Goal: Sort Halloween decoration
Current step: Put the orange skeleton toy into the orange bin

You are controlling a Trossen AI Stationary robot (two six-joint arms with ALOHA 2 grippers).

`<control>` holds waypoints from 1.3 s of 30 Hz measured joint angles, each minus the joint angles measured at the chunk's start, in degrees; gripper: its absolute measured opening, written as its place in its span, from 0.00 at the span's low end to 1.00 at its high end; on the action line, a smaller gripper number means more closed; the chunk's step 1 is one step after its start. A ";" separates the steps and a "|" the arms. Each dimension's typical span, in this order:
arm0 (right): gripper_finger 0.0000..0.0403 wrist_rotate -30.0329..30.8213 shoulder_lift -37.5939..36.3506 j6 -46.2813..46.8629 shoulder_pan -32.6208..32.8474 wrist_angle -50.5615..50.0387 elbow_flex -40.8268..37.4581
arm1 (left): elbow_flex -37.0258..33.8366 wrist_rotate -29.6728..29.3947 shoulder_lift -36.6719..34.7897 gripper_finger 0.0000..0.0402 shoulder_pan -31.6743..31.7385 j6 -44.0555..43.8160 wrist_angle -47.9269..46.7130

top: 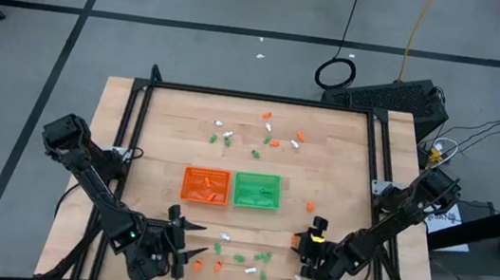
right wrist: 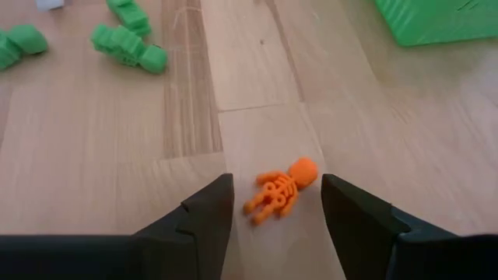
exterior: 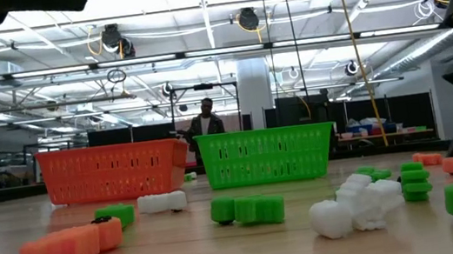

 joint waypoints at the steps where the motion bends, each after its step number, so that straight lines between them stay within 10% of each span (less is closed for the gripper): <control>1: 0.46 -0.01 -0.02 0.00 0.00 -0.22 0.00 | -0.01 0.02 0.00 0.62 0.00 0.02 -0.04; 27: 0.30 2.42 0.00 7.35 0.07 -3.90 -0.13 | -0.02 0.02 0.00 0.62 0.00 0.10 -0.46; 39: 0.02 2.38 0.02 6.94 -0.89 -3.70 -0.13 | -0.02 0.00 -0.02 0.62 0.05 0.09 -0.45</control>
